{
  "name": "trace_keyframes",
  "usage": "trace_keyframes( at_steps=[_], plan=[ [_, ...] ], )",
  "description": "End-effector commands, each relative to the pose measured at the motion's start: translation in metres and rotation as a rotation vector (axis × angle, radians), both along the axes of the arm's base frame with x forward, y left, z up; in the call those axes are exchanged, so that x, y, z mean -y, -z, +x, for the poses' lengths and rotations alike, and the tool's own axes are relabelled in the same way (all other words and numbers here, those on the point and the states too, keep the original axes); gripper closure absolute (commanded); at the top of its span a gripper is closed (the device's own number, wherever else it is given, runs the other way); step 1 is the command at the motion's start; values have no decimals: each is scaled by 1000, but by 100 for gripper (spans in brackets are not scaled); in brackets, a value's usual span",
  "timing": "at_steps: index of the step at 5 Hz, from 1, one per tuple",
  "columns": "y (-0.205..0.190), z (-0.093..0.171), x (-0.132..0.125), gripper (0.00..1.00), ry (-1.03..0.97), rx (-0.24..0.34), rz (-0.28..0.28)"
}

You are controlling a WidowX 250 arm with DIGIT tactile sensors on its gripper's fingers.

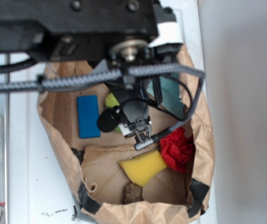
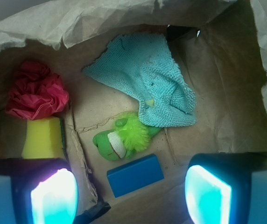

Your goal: Grab the blue cloth.

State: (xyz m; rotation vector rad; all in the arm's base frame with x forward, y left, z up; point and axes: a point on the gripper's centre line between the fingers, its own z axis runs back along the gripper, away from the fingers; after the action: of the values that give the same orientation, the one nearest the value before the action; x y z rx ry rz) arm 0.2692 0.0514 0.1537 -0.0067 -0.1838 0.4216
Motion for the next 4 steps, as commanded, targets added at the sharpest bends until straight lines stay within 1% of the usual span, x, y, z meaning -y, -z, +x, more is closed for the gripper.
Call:
trace_keyframes(
  at_steps=[1, 2, 3, 4],
  plan=[
    [23, 10, -28, 0, 104, 83, 28],
    [37, 24, -36, 0, 95, 85, 100],
    [37, 40, -51, 0, 43, 80, 155],
    [35, 43, -58, 0, 30, 73, 155]
  ],
)
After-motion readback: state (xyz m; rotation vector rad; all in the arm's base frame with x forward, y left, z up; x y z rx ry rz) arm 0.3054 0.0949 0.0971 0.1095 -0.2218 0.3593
